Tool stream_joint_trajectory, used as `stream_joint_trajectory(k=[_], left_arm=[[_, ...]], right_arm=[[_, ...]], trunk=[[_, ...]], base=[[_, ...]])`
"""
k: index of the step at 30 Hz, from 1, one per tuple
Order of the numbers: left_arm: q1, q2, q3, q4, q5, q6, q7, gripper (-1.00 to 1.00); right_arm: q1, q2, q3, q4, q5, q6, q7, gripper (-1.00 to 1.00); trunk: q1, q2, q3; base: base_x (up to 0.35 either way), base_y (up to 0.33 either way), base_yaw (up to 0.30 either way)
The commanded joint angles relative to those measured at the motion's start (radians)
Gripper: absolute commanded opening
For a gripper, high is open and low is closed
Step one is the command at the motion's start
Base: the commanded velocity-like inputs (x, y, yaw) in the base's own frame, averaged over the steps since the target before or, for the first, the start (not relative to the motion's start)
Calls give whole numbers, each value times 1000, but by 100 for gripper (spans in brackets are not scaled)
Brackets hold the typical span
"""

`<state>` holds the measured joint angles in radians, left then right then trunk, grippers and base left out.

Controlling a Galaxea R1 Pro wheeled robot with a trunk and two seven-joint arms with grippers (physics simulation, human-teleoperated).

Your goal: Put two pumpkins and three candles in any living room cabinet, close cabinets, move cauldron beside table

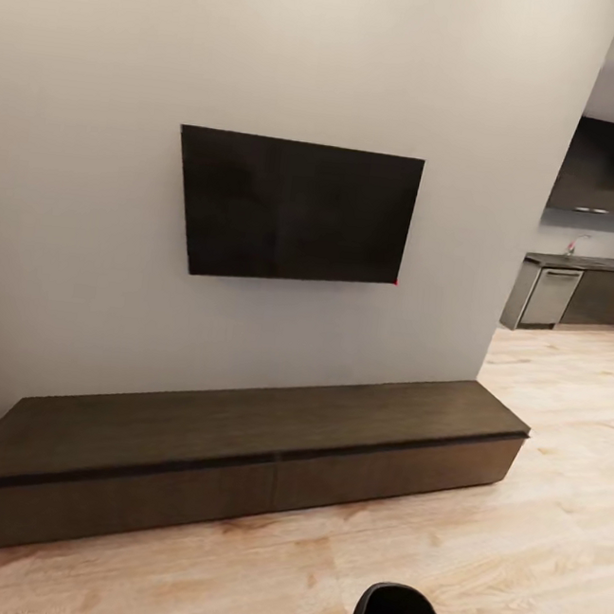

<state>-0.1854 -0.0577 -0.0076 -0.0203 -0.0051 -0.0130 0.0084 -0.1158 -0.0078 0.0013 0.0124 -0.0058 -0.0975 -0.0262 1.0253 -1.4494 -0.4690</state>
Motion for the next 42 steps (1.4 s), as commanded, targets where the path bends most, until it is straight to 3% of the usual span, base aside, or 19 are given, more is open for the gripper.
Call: stream_joint_trajectory(k=[1, 17, 26, 42], left_arm=[[0, -2, -1, 0, -1, -1, 1, 100], [0, -7, -1, 0, -1, -2, 2, 100], [0, -8, -2, 1, -3, -1, 2, 100], [0, -8, -2, 1, -3, -1, 2, 100]], right_arm=[[-1, 0, 0, 1, 0, -4, -1, 100], [-1, 0, 0, 1, 0, -17, -1, 100], [-1, 0, -2, 1, -2, -19, -1, 100], [-1, 0, -3, 1, -2, -19, -1, 100]], trunk=[[0, -1, -1], [0, -1, -2], [0, -1, -2], [0, -1, -2]], base=[[-94, -303, 102], [-11, -328, 245], [-44, -327, 27], [-214, -270, 1]])
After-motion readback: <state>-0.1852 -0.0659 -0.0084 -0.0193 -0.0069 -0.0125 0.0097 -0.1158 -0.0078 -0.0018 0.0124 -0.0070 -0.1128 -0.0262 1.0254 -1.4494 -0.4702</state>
